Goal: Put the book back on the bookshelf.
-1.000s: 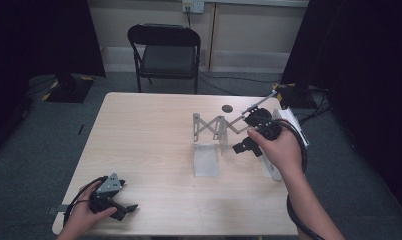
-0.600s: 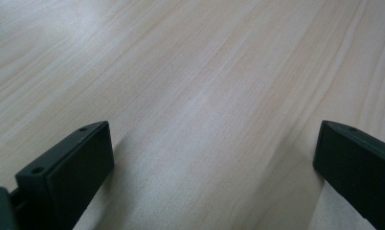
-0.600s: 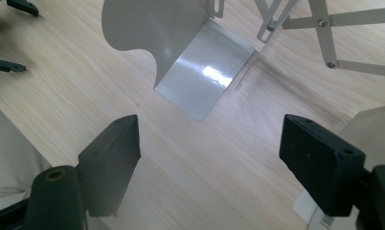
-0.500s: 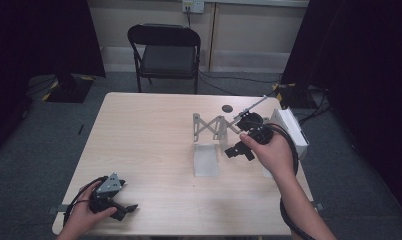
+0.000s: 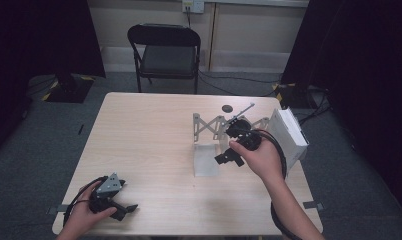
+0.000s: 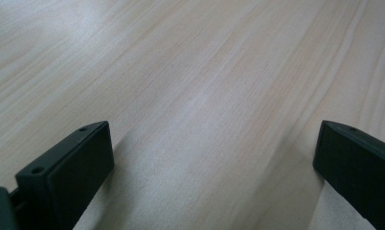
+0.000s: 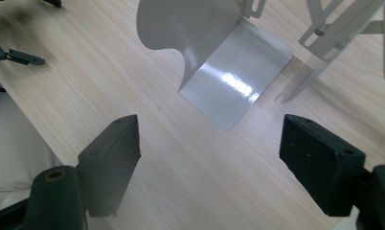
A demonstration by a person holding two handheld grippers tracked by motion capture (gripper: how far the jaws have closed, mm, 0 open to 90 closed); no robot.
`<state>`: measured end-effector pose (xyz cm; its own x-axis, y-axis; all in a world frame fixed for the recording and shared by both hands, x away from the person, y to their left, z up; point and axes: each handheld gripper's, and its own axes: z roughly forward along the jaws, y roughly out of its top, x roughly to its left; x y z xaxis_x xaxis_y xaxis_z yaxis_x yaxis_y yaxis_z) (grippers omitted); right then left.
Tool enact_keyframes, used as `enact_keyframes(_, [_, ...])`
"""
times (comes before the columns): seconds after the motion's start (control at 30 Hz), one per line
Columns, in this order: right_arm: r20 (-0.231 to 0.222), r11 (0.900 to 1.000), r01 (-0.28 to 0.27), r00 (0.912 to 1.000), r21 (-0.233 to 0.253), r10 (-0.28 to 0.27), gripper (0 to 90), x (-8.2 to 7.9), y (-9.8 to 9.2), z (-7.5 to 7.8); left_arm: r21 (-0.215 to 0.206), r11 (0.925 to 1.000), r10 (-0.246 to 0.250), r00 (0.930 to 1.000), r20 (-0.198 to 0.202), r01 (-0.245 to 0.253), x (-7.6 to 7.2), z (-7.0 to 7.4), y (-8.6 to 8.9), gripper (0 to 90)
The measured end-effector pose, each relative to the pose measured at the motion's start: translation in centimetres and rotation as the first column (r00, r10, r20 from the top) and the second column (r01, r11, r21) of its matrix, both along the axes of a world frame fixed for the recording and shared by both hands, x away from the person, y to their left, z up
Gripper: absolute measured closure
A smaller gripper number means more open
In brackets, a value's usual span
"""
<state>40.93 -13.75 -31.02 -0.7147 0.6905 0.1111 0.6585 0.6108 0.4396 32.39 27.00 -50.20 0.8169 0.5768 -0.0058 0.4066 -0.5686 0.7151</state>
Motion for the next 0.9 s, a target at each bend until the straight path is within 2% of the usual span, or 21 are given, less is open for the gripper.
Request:
enact_keyframes(0.37, [-0.012,0.999,-0.042,0.9990,0.024,0.042,21.4,-0.2,1.6,-1.4,0.000,1.0000,0.000,1.0000,0.000,0.000,0.0,0.0,0.0,0.0])
enact_keyframes(0.9, [-0.032,0.996,-0.081,0.9961,0.046,0.083,21.4,-0.3,2.8,-3.6,0.000,1.0000,0.000,1.0000,0.000,0.000,0.0,0.0,0.0,0.0])
